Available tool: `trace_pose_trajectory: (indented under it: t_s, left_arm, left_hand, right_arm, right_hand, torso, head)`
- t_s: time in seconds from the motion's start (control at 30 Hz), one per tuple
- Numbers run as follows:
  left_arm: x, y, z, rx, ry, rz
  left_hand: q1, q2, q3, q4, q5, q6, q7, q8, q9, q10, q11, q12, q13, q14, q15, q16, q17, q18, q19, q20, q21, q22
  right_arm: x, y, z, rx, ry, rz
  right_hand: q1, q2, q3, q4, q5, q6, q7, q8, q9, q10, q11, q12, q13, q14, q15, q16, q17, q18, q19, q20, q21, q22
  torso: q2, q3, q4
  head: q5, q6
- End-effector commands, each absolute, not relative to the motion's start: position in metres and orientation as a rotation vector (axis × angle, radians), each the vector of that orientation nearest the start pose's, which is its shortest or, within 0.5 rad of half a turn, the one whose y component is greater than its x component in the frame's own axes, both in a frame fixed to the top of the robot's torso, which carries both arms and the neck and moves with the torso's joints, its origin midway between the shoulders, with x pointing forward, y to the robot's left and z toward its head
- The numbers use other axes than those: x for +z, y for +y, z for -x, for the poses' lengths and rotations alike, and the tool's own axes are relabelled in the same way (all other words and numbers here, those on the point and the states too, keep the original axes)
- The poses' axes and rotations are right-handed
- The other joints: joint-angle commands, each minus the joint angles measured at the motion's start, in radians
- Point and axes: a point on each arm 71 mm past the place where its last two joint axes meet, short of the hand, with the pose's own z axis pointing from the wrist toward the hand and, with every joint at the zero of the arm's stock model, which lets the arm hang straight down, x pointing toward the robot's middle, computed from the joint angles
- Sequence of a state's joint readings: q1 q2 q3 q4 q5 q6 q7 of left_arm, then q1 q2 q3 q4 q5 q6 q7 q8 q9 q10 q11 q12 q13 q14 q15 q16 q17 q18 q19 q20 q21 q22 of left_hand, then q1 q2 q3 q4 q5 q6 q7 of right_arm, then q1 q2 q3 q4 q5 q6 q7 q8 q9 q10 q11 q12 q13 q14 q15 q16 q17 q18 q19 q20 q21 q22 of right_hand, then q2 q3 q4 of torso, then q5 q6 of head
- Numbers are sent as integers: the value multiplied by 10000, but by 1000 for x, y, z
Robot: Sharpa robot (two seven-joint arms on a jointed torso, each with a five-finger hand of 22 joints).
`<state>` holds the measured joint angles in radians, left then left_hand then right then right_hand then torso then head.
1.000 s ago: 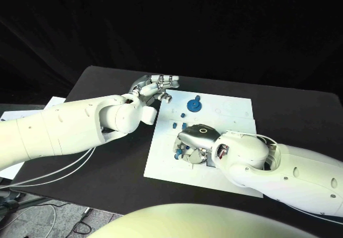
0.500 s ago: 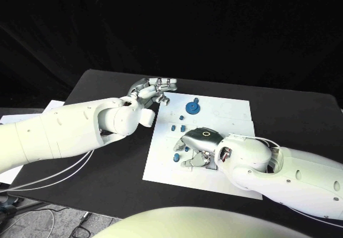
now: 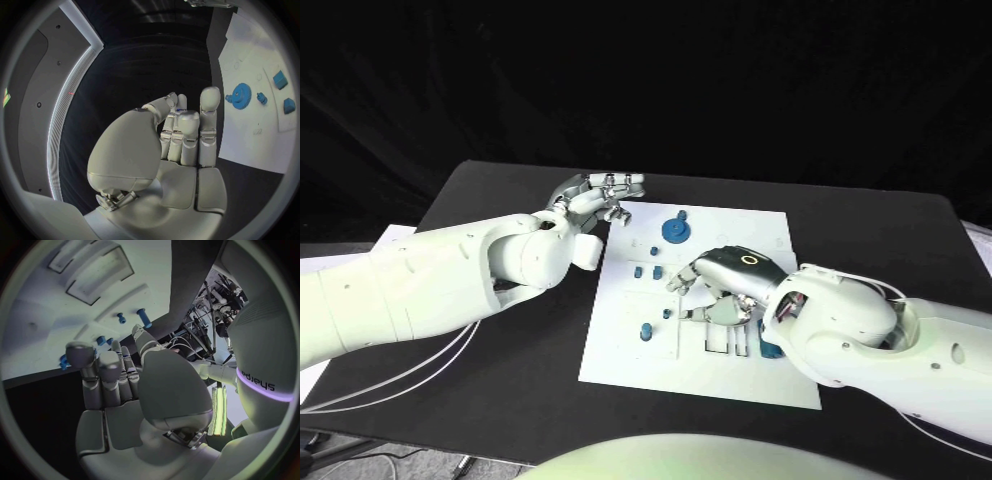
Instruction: Assemble the parts on the task board
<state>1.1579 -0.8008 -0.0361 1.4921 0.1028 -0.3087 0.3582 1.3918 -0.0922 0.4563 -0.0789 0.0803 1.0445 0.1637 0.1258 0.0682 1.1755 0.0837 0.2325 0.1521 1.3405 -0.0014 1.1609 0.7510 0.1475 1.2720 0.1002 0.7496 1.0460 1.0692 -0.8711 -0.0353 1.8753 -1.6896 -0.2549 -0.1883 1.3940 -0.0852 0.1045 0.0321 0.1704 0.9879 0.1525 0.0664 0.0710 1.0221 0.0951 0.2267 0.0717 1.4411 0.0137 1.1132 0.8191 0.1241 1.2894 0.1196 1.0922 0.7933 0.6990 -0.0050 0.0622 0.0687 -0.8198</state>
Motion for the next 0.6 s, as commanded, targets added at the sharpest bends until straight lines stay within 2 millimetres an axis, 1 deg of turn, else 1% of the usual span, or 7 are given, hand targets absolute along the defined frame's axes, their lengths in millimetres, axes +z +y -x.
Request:
trace_pose_trajectory:
  t_s: [0.03,0.07,0.23,0.33,0.47,0.53,0.6]
  left_arm:
    - [-204,197,-489,-15710,14560,12859]
    - [-204,198,-488,-15700,14556,12862]
    - [-205,200,-488,-15669,14546,12878]
    - [-205,198,-487,-15722,14575,12857]
    - [-205,199,-485,-15744,14605,12841]
    - [-206,199,-485,-15733,14615,12849]
    - [-206,200,-485,-15726,14622,12856]
  left_hand:
    - [5,73,-45,-39,57,1,40,-67,-16,-65,10,55,17,-61,16,-22,-9,109,-20,3,-26,-11]
    - [5,73,-45,-39,57,1,40,-67,-16,-65,10,55,17,-61,16,-22,-9,109,-20,3,-26,-11]
    - [16,78,-40,-47,59,4,39,-66,-15,-66,8,62,20,-65,15,-26,-20,110,-21,3,-29,-12]
    - [16,78,-40,-47,59,4,39,-66,-15,-66,8,62,20,-65,15,-26,-20,110,-21,3,-29,-12]
    - [16,78,-40,-47,59,4,39,-66,-15,-66,8,62,20,-65,15,-26,-20,110,-21,3,-29,-12]
    - [16,78,-40,-47,59,4,39,-66,-15,-66,8,62,20,-65,15,-26,-20,110,-21,3,-29,-12]
    - [16,78,-40,-47,59,4,39,-66,-15,-66,8,62,20,-65,15,-26,-20,110,-21,3,-29,-12]
  right_arm:
    - [-188,-139,-384,9027,16858,2005]
    - [-186,-151,-387,8874,17149,1332]
    - [-182,-198,-390,7840,18146,-460]
    - [-184,-222,-384,7151,18519,-1117]
    - [-188,-242,-378,6332,18754,-1681]
    - [-190,-253,-374,5783,18855,-2047]
    - [-191,-259,-371,5291,18938,-2125]
  right_hand:
    - [-59,153,-70,41,129,238,129,102,23,519,-13,195,26,149,-89,387,635,100,187,-116,242,387]
    - [-82,172,-74,72,189,260,145,91,15,837,-43,332,81,343,-113,967,1522,-21,488,-155,723,1111]
    - [-644,250,-318,544,330,586,-151,233,47,2347,-423,1197,615,845,-396,2535,3853,-482,1533,-379,2491,3747]
    - [-894,315,-489,859,823,798,-368,360,65,2952,-655,1935,1287,868,-610,2741,4044,-566,1705,-572,2868,4261]
    - [-931,261,-693,1008,860,959,-472,475,91,3347,-770,3144,2521,823,-704,2734,3909,-596,1731,-685,3031,4473]
    - [-878,305,-847,1130,885,989,-546,548,131,3324,-847,5357,5160,817,-777,2821,3968,-617,1712,-759,3101,4552]
    - [-798,372,-1004,1210,908,909,-582,625,171,3392,-861,7464,7677,861,-663,3085,4393,-635,1747,-799,3219,4729]
  torso:
    - [-44,32,-85]
    - [-61,33,-132]
    - [-106,38,-290]
    - [-116,33,-342]
    - [-123,42,-452]
    - [-127,49,-497]
    - [-139,50,-522]
  head:
    - [-276,110]
    - [-521,153]
    - [-1050,213]
    - [-1284,255]
    - [-1319,265]
    - [-1355,274]
    - [-1381,281]
